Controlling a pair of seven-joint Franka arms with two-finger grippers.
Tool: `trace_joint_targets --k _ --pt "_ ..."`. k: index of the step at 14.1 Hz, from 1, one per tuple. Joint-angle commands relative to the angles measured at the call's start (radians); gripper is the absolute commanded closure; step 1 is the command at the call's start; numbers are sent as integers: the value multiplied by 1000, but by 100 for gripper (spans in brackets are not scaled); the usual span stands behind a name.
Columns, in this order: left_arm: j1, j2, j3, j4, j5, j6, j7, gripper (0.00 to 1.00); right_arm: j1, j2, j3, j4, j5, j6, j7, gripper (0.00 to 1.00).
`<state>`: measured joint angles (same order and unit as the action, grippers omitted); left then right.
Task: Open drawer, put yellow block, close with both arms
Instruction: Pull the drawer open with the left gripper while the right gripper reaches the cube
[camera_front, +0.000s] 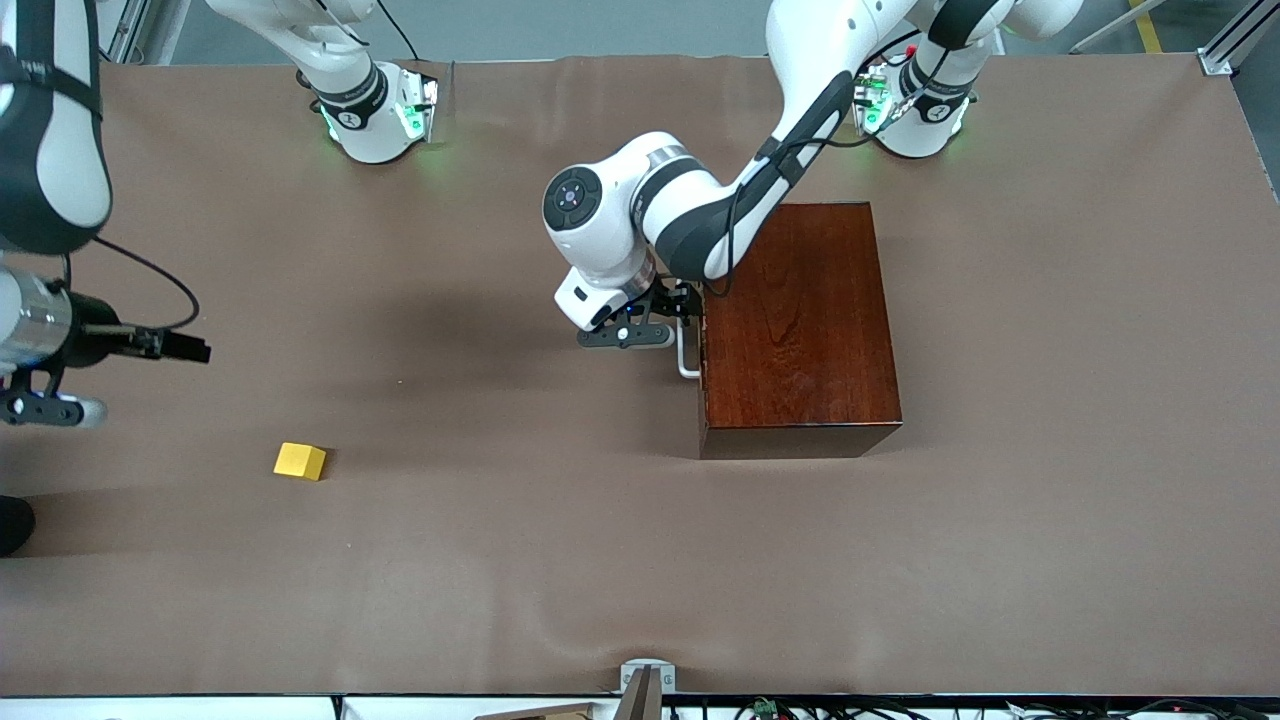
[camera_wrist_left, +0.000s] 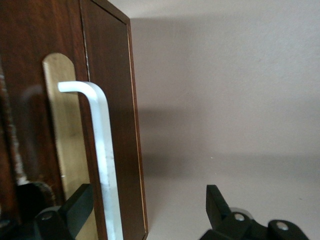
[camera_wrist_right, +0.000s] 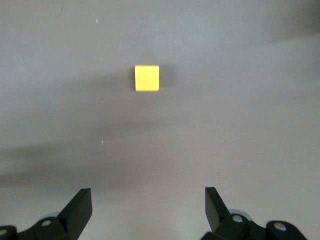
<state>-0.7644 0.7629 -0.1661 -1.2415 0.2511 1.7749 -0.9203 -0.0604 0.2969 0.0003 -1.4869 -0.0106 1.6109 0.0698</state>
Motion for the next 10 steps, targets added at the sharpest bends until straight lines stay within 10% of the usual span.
trace_joint_targets --k 1,10 --pt "-19 24 11 16 28 1 -14 0 -19 37 17 16 6 27 1 0" --pt "-29 27 10 22 22 103 -63 0 -6 214 20 16 -6 57 -4 0"
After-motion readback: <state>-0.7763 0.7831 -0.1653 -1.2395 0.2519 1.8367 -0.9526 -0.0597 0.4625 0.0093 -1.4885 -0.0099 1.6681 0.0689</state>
